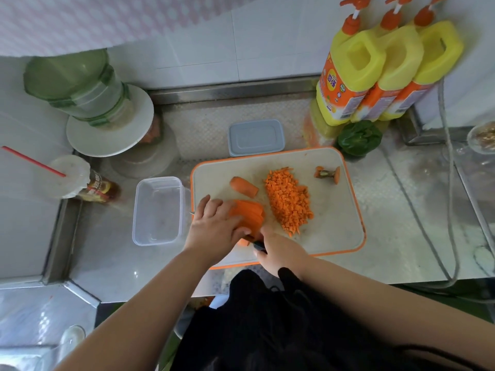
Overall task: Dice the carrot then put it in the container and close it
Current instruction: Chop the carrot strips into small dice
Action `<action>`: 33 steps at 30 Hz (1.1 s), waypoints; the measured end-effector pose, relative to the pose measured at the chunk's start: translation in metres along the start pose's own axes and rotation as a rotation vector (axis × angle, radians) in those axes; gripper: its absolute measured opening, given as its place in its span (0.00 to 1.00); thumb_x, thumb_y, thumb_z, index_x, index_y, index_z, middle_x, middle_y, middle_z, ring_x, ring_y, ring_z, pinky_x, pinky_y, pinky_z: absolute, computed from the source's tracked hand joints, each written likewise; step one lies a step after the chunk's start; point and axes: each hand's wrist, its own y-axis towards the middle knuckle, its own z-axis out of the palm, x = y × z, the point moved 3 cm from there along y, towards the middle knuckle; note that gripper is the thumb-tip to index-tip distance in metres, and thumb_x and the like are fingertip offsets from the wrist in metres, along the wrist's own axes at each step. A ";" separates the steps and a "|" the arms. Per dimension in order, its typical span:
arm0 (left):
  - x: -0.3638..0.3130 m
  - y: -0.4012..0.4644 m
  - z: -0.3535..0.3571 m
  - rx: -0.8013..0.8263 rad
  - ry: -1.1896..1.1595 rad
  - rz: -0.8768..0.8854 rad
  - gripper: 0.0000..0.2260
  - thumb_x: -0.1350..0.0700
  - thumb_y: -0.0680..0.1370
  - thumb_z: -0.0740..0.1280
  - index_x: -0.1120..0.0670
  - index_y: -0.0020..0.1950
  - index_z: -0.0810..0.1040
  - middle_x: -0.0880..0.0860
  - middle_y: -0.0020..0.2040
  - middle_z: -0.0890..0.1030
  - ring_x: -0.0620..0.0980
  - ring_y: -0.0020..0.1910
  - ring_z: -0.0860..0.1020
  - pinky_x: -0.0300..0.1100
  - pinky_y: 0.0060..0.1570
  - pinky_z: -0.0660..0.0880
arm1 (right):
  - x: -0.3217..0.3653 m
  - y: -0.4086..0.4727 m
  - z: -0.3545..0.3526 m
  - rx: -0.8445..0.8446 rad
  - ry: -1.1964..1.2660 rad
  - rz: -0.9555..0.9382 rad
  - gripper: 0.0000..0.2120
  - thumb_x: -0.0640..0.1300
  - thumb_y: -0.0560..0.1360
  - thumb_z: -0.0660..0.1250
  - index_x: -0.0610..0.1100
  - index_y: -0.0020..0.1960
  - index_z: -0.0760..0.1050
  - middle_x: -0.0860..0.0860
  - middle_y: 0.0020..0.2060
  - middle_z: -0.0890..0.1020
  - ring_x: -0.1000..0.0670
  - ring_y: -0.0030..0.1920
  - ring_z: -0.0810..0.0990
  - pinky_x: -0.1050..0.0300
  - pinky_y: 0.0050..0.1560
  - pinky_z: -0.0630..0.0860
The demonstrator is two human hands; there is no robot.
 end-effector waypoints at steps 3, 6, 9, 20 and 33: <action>-0.003 -0.003 -0.005 -0.079 -0.040 -0.031 0.17 0.40 0.78 0.59 0.49 0.53 0.81 0.52 0.56 0.79 0.55 0.56 0.71 0.55 0.67 0.62 | -0.002 -0.001 -0.001 -0.006 -0.033 -0.007 0.14 0.48 0.79 0.60 0.45 0.61 0.62 0.45 0.49 0.81 0.41 0.49 0.80 0.48 0.47 0.76; -0.007 -0.018 -0.016 -0.315 -0.198 -0.070 0.07 0.52 0.79 0.66 0.53 0.54 0.75 0.52 0.52 0.76 0.55 0.48 0.75 0.49 0.51 0.73 | -0.003 0.000 -0.005 -0.030 -0.033 -0.029 0.12 0.47 0.78 0.59 0.44 0.58 0.63 0.45 0.47 0.80 0.41 0.48 0.81 0.49 0.46 0.76; -0.014 -0.036 -0.010 -0.307 -0.323 -0.054 0.03 0.57 0.79 0.67 0.54 0.51 0.76 0.51 0.49 0.77 0.52 0.46 0.76 0.46 0.47 0.75 | -0.005 0.006 -0.011 -0.029 0.007 -0.027 0.12 0.51 0.80 0.58 0.45 0.58 0.66 0.46 0.48 0.79 0.42 0.49 0.79 0.51 0.45 0.73; -0.014 -0.050 0.018 -0.247 -0.383 -0.130 0.04 0.58 0.78 0.66 0.55 0.51 0.79 0.53 0.50 0.79 0.53 0.49 0.76 0.43 0.50 0.75 | -0.001 0.001 -0.015 0.004 -0.175 -0.049 0.10 0.48 0.81 0.56 0.42 0.52 0.72 0.45 0.46 0.79 0.42 0.47 0.78 0.53 0.40 0.66; -0.013 -0.058 0.037 -0.337 -0.417 -0.199 0.07 0.59 0.79 0.65 0.59 0.46 0.82 0.54 0.46 0.80 0.54 0.49 0.75 0.44 0.51 0.74 | 0.019 -0.027 -0.032 -0.058 -0.193 -0.147 0.15 0.50 0.83 0.52 0.41 0.52 0.72 0.44 0.43 0.78 0.46 0.37 0.70 0.55 0.37 0.62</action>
